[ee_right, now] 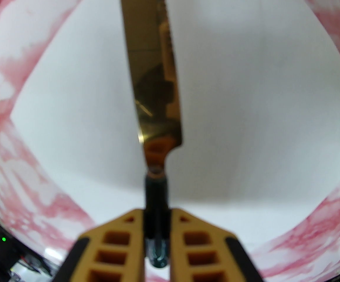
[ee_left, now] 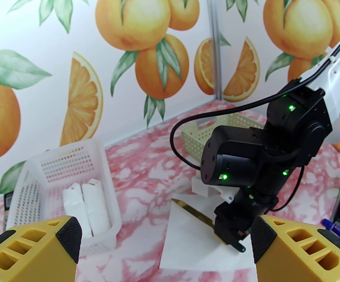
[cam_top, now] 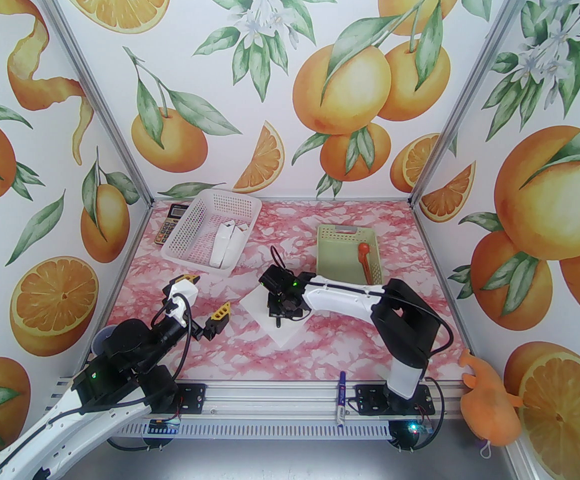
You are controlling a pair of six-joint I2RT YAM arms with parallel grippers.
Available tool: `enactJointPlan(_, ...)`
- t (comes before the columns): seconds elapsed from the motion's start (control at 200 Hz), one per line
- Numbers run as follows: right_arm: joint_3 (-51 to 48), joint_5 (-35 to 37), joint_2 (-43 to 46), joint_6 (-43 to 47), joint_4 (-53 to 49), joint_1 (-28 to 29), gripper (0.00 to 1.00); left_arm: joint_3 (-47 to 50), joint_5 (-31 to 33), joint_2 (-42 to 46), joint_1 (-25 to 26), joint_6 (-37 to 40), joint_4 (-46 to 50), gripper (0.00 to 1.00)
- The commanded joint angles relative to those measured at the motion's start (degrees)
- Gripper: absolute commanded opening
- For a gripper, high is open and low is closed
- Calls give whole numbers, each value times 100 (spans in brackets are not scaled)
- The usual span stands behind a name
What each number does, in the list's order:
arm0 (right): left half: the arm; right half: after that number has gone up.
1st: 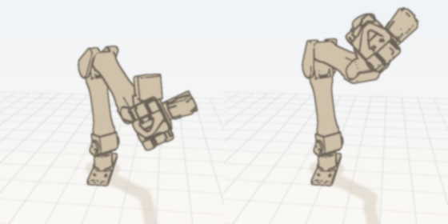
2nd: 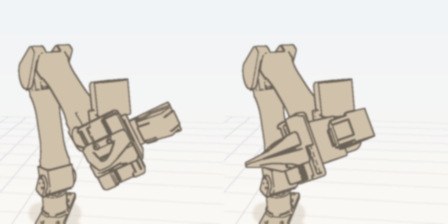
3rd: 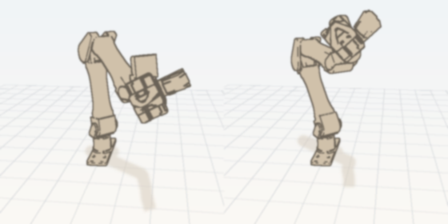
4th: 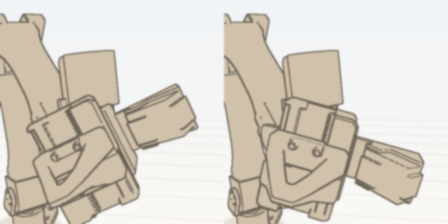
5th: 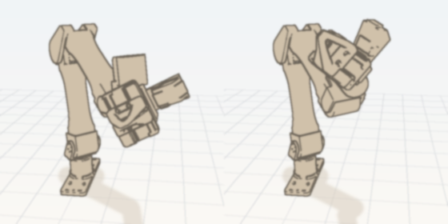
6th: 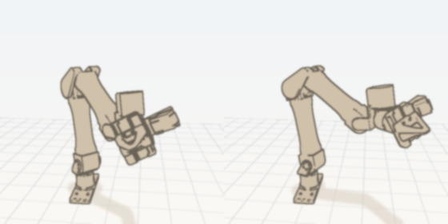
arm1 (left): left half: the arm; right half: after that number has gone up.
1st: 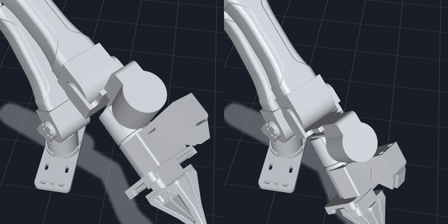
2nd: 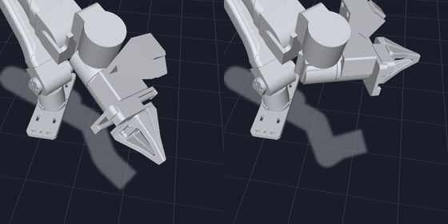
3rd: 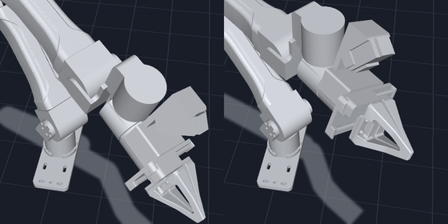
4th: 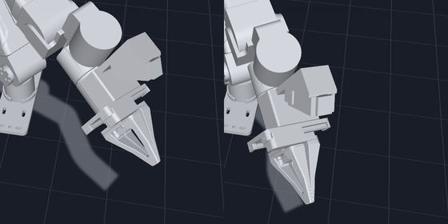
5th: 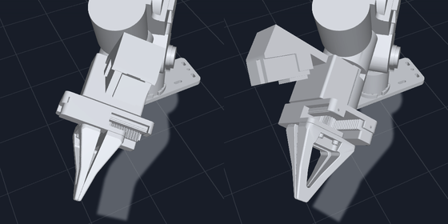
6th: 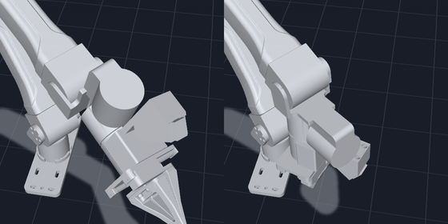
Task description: Place the utensils on the paper napkin and roll it up
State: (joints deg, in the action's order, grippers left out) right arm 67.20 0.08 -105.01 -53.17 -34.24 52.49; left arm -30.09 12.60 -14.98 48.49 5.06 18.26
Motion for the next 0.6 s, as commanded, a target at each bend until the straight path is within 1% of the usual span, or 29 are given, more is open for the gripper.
enactJointPlan(0.0,171,159,-166,-53,49,33,17,64,41,52,-12,65,20,100)
enactJointPlan(0.465,127,133,-346,-106,100,34,19,65,32,1,-8,65,28,100)
enactJointPlan(0.595,123,159,-355,-124,91,33,26,64,32,-5,-7,56,36,100)
